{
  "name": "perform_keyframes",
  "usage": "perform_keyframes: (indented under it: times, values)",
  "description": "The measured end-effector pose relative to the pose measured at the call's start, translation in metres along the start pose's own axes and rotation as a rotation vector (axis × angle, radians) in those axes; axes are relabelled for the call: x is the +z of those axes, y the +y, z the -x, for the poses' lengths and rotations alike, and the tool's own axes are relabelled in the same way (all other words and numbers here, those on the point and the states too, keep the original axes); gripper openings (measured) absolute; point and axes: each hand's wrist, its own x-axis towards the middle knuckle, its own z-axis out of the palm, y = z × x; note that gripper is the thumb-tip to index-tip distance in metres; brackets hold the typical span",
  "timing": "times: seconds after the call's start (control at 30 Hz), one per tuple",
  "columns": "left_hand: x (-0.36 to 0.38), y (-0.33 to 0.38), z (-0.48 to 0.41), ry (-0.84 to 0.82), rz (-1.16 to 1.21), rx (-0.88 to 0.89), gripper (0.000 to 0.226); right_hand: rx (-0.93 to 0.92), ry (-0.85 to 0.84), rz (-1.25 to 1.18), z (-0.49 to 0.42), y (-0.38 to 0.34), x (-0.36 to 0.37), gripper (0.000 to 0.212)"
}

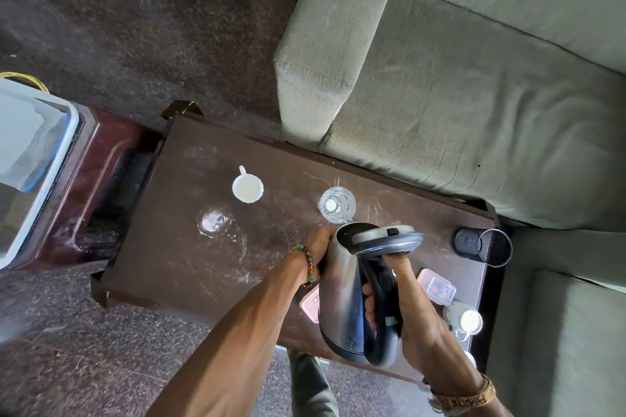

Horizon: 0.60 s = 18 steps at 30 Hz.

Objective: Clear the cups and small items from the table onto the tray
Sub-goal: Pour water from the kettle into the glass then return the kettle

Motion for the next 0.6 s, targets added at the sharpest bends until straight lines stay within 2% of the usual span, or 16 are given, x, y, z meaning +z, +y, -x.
perform_keyframes:
  times: [0.13,0.37,0.6]
  values:
    - [0.000,0.002,0.004,-0.037,-0.011,-0.038,0.038,-0.028,-0.015,-0.006,0.006,-0.005,0.001,0.080]
    - [0.002,0.002,0.007,-0.037,-0.017,-0.037,0.066,-0.058,-0.036,-0.017,0.016,-0.010,0.003,0.076]
    - [0.006,0.000,0.013,-0.041,-0.001,-0.042,0.050,-0.060,-0.035,-0.017,0.025,-0.011,0.001,0.082]
